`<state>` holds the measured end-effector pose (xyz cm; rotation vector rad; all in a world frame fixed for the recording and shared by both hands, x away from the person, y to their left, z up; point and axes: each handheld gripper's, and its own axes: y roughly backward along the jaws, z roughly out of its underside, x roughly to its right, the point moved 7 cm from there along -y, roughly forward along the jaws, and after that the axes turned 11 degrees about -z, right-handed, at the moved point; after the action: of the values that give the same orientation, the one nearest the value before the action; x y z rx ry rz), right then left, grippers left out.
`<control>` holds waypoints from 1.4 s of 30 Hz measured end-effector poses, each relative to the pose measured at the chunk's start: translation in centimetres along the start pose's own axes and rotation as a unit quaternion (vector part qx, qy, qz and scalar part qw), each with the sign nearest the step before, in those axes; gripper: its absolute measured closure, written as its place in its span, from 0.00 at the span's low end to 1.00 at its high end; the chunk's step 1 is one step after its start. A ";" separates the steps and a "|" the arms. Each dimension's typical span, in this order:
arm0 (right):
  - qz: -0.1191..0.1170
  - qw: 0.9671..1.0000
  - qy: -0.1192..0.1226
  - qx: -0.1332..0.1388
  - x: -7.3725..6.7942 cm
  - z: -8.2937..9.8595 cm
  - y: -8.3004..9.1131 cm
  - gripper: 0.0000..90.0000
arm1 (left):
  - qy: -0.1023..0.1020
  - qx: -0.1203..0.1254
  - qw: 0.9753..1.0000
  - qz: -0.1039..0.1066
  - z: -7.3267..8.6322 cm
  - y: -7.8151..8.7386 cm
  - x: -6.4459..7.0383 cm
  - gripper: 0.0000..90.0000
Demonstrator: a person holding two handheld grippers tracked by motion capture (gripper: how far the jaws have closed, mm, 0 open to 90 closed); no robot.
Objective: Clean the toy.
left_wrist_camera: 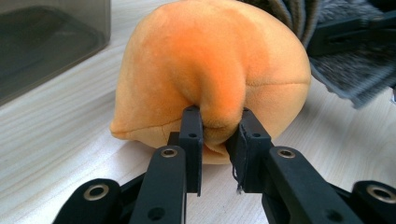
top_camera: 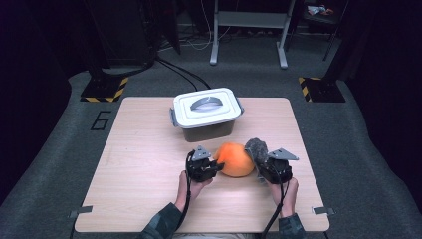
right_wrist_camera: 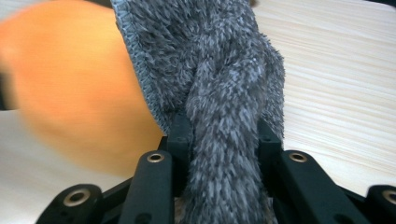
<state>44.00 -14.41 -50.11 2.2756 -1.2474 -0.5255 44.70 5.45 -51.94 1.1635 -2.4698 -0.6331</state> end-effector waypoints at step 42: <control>-0.030 0.998 0.032 0.038 -0.6 -4.5 0.3 0.80 | -0.058 0.003 0.998 -0.009 -1.7 -0.1 0.8 0.90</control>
<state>45.92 -13.02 -46.23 2.3791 -1.1904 -0.4286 45.09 4.35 -50.52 1.1837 -2.5625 -0.7173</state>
